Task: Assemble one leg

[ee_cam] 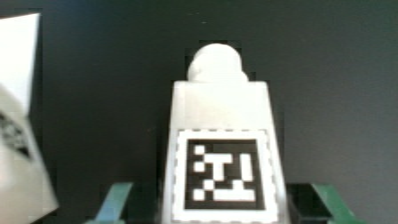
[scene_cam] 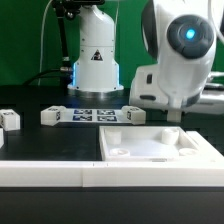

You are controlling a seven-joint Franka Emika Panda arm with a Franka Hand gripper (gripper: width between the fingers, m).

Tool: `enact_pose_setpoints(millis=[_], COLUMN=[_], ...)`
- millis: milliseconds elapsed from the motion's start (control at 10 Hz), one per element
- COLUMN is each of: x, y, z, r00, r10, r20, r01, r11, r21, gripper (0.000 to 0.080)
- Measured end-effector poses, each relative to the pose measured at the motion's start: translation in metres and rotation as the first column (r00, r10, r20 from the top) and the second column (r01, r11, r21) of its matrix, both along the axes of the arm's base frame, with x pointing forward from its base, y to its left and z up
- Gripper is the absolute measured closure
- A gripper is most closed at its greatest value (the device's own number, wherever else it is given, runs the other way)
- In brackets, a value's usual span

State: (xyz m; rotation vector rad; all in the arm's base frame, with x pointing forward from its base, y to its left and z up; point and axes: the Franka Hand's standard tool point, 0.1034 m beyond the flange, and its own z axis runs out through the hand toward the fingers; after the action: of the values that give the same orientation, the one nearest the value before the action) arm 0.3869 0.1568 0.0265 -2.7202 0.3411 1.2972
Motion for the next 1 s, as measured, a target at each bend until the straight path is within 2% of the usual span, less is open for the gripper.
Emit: enact_pose_setpoints(millis=[400, 700, 800, 1000], x=[0.008, 0.011, 0.018, 0.028], y=[-0.006, -0.004, -0.003, -0.013], z=[0.053, 0.045, 0.045, 0.074], r00=[1.000, 0.999, 0.995, 0.974], r10=[0.012, 0.007, 0.002, 0.035], r20=[0.008, 0.040, 0.103, 0.224], r01=[-0.013, -0.007, -0.001, -0.030], r11=[1.000, 1.000, 1.000, 0.999], r21=[0.008, 0.004, -0.003, -0.027], gripper=[0.0508, 0.0508, 0.0508, 0.0508])
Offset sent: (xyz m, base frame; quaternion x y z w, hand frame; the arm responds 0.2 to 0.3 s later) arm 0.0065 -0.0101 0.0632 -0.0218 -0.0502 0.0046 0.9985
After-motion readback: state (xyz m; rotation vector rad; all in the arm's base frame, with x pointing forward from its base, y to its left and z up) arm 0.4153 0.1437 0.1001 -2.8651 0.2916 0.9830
